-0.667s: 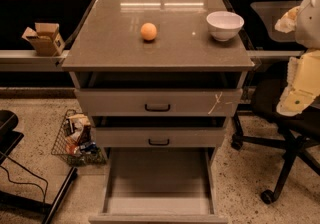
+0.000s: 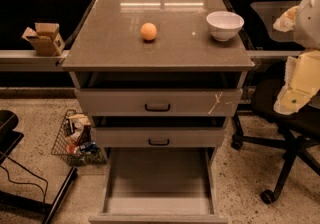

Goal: Place orange into bottom drawer

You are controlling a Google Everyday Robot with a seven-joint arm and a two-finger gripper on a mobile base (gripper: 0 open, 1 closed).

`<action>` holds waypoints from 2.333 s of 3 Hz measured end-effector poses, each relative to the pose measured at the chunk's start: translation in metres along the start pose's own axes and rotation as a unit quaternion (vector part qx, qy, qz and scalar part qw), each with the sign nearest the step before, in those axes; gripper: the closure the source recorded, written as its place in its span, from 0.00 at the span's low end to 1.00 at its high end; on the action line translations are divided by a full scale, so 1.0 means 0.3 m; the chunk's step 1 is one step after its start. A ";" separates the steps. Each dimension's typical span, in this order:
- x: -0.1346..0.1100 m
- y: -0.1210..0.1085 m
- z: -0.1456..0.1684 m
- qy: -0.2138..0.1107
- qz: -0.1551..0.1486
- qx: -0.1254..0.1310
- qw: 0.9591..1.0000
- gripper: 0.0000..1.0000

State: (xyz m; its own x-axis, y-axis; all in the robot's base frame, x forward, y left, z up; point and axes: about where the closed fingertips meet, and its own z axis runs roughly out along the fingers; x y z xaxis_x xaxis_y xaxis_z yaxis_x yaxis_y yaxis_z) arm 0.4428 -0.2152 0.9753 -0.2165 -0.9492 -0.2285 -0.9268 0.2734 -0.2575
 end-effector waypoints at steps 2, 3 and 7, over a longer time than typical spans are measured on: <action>-0.108 -0.203 0.288 -0.141 0.055 -0.001 0.989 0.00; -0.248 -0.374 0.389 -0.218 0.059 0.034 0.973 0.00; -0.550 -0.654 0.512 -0.276 0.101 0.092 0.951 0.00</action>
Offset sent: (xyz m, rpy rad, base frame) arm 0.1867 0.0537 -0.0856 0.5424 -0.1949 -0.0839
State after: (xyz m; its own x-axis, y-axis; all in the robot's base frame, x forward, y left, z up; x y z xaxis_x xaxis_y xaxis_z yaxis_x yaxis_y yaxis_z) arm 0.7075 -0.0881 0.9193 -0.1425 -0.6615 -0.7363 -0.8031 0.5121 -0.3046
